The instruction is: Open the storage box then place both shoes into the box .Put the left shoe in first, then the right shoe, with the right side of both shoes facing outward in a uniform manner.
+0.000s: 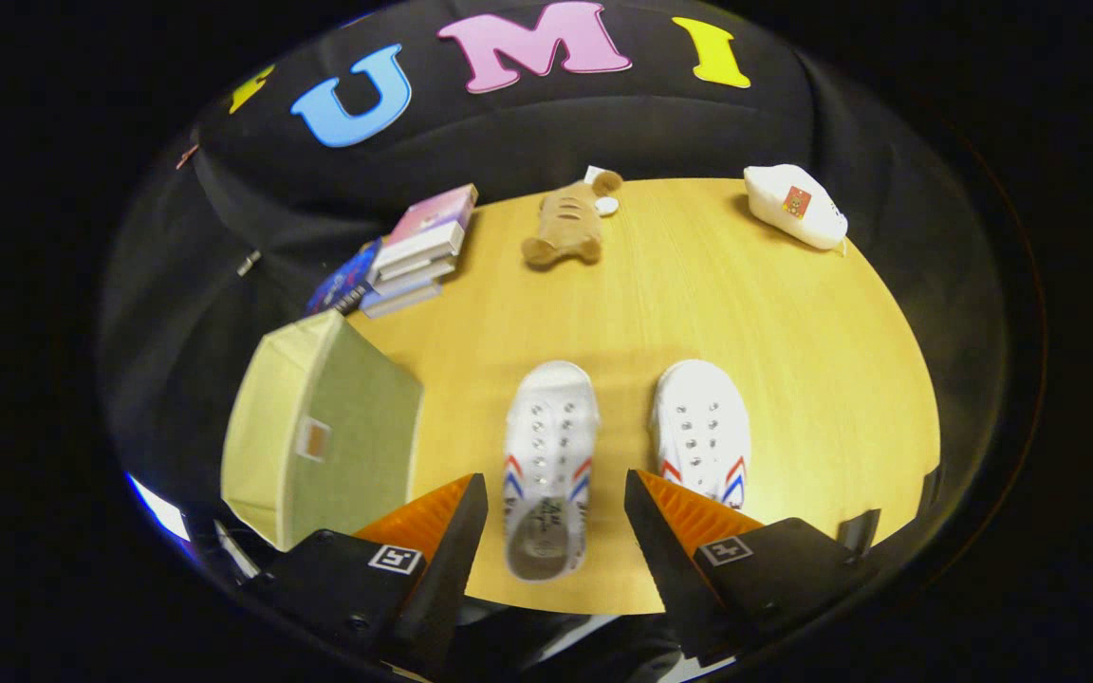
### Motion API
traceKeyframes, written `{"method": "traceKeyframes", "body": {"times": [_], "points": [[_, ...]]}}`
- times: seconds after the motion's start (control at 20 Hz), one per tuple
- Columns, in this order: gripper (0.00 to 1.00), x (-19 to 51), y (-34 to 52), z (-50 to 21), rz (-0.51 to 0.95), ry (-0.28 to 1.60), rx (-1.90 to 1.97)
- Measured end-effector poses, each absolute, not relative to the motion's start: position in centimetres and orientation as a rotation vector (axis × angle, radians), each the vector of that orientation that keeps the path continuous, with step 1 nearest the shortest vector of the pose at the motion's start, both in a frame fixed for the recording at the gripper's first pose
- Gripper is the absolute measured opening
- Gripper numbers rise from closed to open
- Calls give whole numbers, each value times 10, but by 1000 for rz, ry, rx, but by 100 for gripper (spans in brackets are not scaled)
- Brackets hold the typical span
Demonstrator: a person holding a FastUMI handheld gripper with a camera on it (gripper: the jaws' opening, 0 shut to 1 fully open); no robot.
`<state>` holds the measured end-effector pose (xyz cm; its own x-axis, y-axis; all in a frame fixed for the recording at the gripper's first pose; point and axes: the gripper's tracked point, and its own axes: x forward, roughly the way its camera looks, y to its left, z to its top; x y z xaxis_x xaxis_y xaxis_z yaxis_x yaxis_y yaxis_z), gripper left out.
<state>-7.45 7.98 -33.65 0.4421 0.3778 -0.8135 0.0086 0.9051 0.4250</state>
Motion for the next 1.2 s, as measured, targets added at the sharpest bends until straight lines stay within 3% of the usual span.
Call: {"method": "traceKeyframes", "body": {"times": [0.55,0.75,0.9,0.95,1.0,1.2], "points": [[76,-60,104,-428,277,1311,341],[60,-60,127,-441,341,1399,394],[32,-62,126,-443,356,1476,435],[27,-61,124,-442,345,1493,469],[12,-61,124,-441,335,1491,514],[7,-72,123,-430,304,1470,625]]}}
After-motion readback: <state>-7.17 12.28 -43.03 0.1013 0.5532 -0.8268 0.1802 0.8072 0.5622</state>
